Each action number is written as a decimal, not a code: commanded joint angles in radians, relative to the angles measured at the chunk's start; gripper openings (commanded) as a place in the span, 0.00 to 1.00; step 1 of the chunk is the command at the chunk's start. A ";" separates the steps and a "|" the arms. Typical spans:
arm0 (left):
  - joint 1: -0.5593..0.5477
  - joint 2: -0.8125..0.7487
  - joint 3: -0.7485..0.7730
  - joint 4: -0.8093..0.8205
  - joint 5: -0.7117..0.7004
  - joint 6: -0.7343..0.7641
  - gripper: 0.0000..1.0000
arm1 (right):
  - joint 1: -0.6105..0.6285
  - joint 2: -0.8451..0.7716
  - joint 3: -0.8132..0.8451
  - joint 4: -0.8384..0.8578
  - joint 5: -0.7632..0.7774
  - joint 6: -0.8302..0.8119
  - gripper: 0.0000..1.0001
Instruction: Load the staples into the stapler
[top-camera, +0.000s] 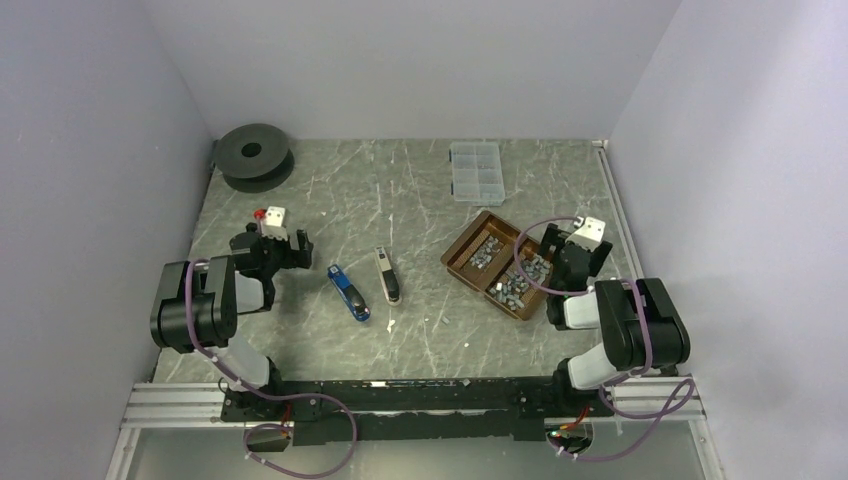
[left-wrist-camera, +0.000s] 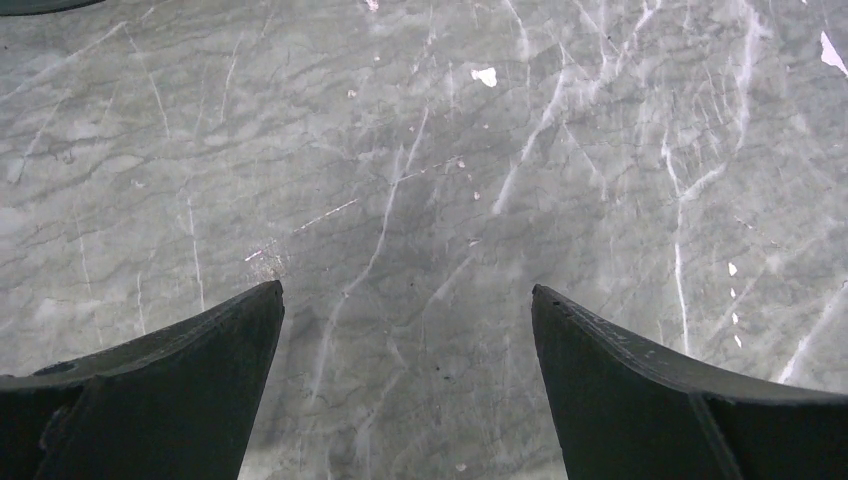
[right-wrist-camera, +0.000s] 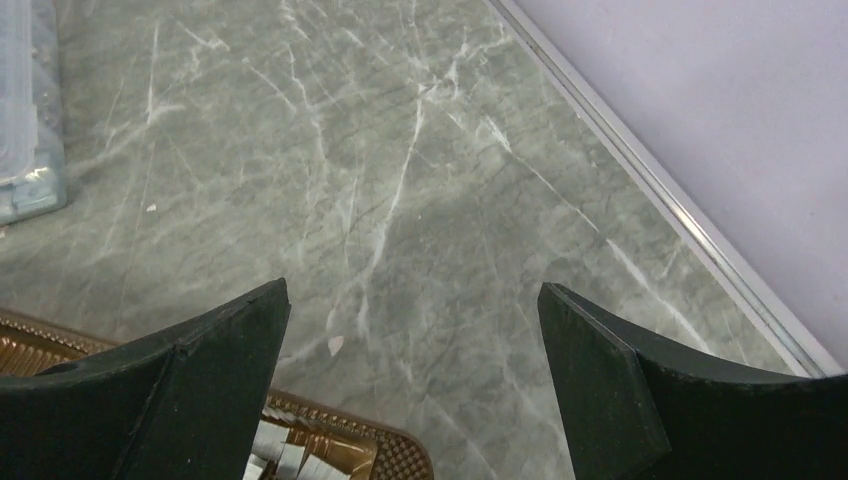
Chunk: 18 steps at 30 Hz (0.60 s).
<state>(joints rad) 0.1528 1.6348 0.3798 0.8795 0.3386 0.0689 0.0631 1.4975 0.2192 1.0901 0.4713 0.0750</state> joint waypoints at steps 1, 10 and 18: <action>0.004 -0.017 0.016 0.041 -0.016 -0.033 0.99 | -0.020 -0.022 0.026 0.019 -0.083 0.015 1.00; 0.004 -0.002 0.006 0.093 -0.015 -0.040 0.99 | -0.020 -0.023 0.022 0.030 -0.080 0.009 1.00; 0.004 -0.001 0.011 0.081 -0.015 -0.040 0.99 | -0.020 -0.022 0.022 0.029 -0.080 0.009 1.00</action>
<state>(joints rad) 0.1532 1.6348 0.3801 0.9154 0.3336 0.0551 0.0456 1.4921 0.2268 1.0897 0.4076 0.0765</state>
